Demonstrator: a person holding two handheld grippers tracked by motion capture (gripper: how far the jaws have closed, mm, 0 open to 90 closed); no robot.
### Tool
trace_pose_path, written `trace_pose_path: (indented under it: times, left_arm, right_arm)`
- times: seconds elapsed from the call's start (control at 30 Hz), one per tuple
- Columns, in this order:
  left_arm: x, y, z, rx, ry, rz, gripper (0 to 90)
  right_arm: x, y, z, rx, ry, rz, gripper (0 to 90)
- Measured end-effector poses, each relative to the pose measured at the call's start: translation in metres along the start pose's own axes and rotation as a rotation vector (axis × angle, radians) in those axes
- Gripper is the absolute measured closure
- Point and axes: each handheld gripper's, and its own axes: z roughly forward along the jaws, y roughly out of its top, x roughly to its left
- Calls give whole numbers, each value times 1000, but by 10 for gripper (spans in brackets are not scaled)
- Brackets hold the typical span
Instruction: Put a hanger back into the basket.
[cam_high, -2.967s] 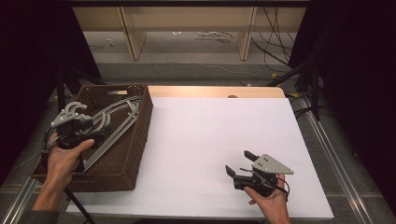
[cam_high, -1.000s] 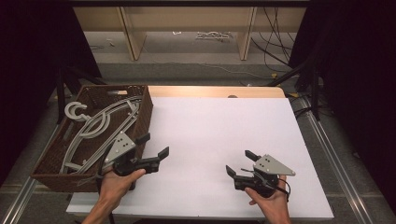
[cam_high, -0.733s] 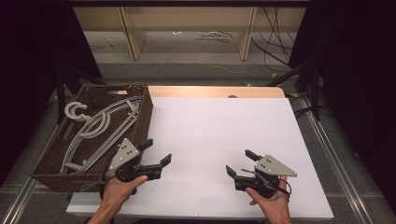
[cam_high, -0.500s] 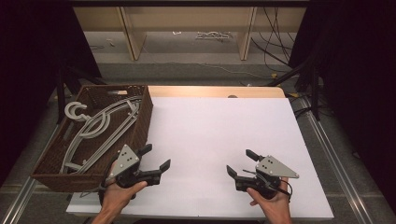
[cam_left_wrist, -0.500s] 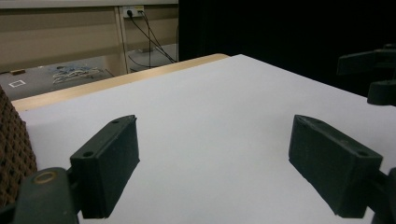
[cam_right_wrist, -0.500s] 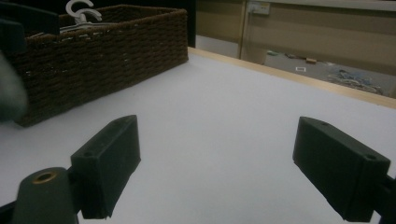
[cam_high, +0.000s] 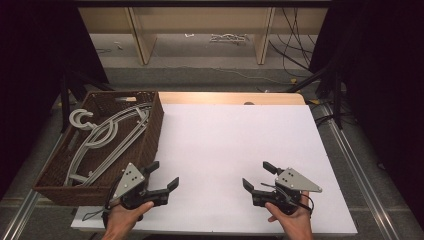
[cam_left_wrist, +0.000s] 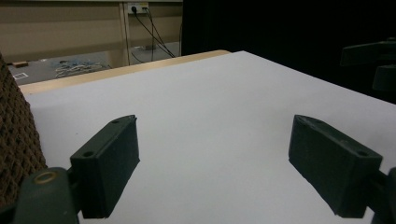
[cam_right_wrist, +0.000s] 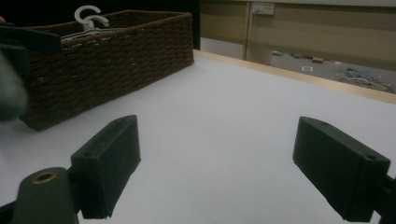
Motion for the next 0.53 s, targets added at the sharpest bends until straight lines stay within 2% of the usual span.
trace_pose_path:
  times: [0.27, 0.5, 0.53]
  left_arm:
    - [-1, -2, 3, 5, -8, -1, 159]
    - [-2, -2, 3, 12, 7, 11, 159]
    - [-2, -2, 3, 12, 4, 26, 159]
  right_arm:
    - [0, -1, 3, -4, 4, -1, 158]
    - [-1, -2, 5, 5, 1, 5, 158]
    - [-1, -2, 5, 4, 0, 5, 158]
